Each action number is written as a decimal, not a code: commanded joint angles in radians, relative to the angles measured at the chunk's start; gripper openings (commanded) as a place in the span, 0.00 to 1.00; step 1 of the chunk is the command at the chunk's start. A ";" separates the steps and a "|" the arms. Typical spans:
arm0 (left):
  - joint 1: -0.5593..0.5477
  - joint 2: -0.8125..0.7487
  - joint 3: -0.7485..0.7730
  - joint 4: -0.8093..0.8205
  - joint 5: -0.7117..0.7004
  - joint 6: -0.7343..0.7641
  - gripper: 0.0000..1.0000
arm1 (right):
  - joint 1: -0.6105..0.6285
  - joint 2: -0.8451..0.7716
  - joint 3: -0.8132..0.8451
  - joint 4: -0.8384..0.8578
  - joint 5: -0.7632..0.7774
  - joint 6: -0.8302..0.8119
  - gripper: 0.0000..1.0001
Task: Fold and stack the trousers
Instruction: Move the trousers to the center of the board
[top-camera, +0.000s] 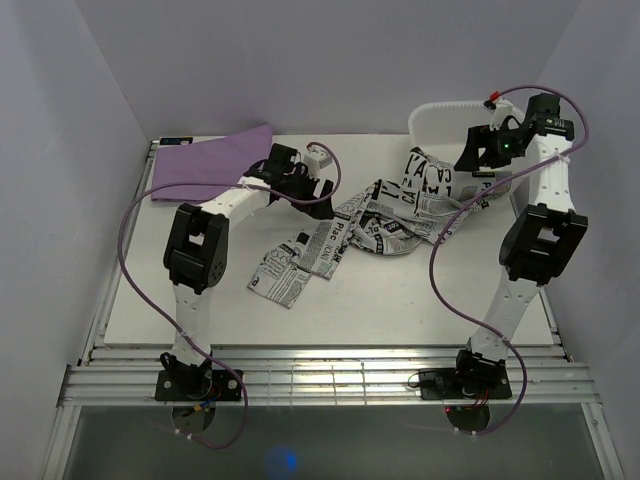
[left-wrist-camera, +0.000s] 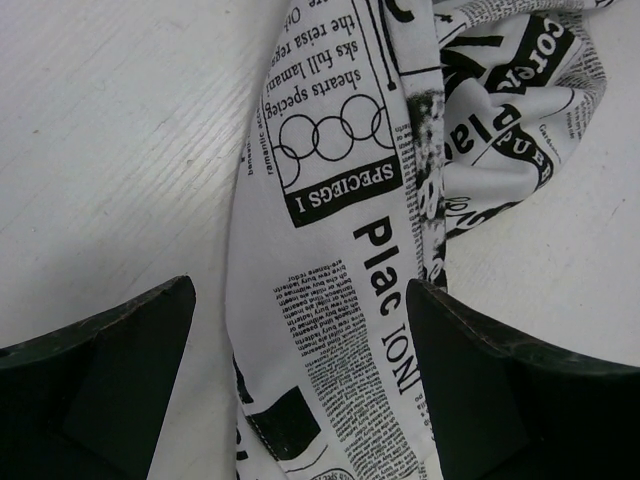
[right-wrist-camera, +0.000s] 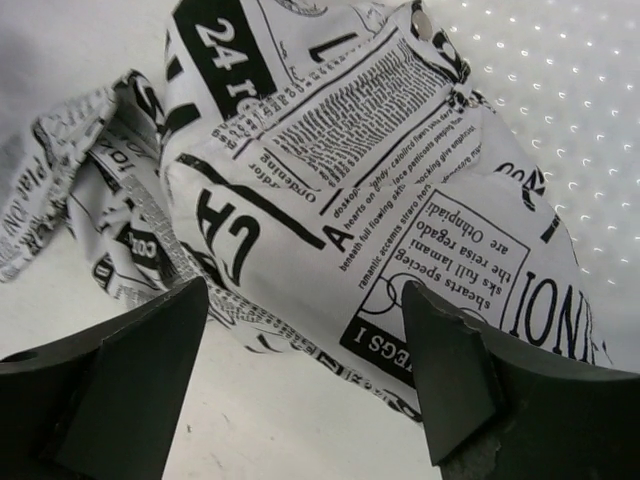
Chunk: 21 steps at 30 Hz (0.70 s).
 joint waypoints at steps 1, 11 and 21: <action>-0.023 0.004 0.030 -0.013 -0.038 0.002 0.98 | 0.022 -0.008 -0.022 -0.026 0.139 -0.162 0.81; -0.031 0.039 0.041 -0.019 -0.082 -0.005 0.98 | 0.062 0.035 -0.009 0.012 0.221 -0.199 0.33; -0.031 0.089 0.058 -0.034 -0.088 -0.022 0.98 | 0.068 0.008 0.030 0.014 0.190 -0.227 0.08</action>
